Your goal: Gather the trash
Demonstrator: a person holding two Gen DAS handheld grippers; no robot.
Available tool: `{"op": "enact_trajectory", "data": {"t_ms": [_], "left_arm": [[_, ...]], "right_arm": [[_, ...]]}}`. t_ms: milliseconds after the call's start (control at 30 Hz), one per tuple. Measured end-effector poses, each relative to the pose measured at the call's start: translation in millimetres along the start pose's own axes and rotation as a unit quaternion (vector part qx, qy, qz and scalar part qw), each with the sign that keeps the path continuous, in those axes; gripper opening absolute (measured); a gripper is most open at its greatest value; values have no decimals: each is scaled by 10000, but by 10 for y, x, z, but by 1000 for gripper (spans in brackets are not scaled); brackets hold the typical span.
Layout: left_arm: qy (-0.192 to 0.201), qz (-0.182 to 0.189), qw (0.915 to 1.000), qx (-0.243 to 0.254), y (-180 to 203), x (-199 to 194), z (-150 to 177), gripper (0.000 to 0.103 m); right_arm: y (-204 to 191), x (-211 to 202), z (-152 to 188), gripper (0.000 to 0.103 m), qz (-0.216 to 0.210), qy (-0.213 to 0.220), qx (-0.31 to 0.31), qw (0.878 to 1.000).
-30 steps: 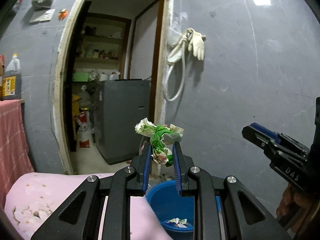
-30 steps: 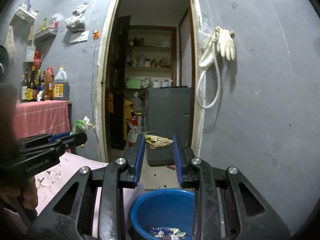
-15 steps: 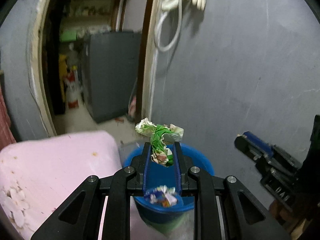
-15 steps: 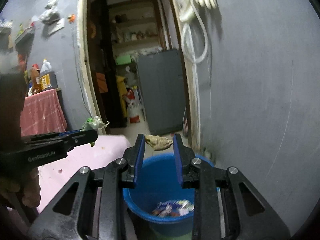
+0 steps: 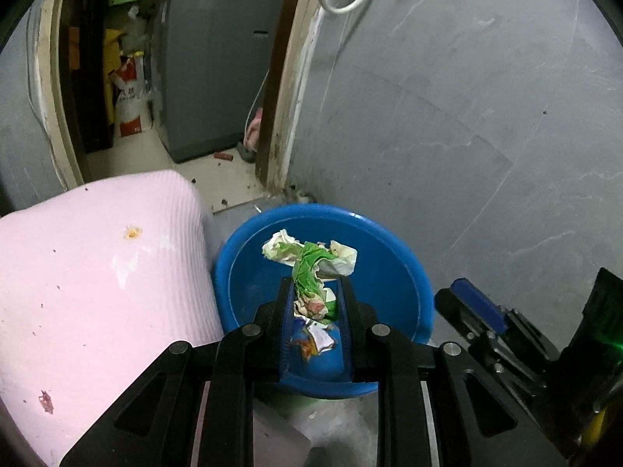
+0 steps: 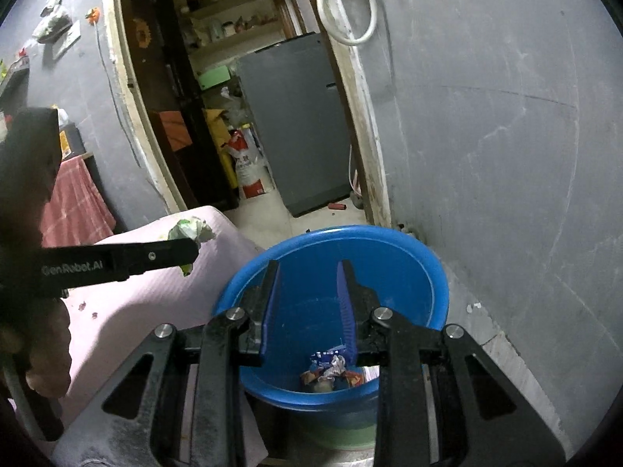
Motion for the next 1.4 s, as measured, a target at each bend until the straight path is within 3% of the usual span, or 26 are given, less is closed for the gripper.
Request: {"op": "enact_trajectory", "data": {"t_ms": [200, 500, 833, 1133, 1200, 1400], "left_arm": [[-192, -34, 9997, -112, -67, 105, 54, 33], [19, 18, 9996, -270, -69, -102, 92, 41], [836, 52, 9958, -376, -88, -795, 26, 64], [1573, -60, 9868, -388, -183, -1513, 88, 95], [1740, -115, 9840, -380, -206, -1661, 130, 97], [2002, -293, 9789, -291, -209, -1975, 219, 99]], "right_arm": [[53, -37, -6, 29, 107, 20, 58, 9999], [-9, -188, -73, 32, 182, 166, 12, 9997], [-166, -634, -299, 52, 222, 622, -136, 9977], [-414, -1098, -467, 90, 205, 1048, -221, 9940], [-461, -1205, -470, 97, 229, 1118, -221, 9932], [-615, -1432, -449, 103, 161, 1247, -164, 9919]]}}
Point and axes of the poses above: each gripper's, at about its wrist camera, not at the fingertips, and x roughly the way its jaws point, y to its right, z to its underside, the point moved 3 cm from there along x, roughly the way its jaws point, and after that the axes turned 5 degrees about z, right-handed, at the moved point
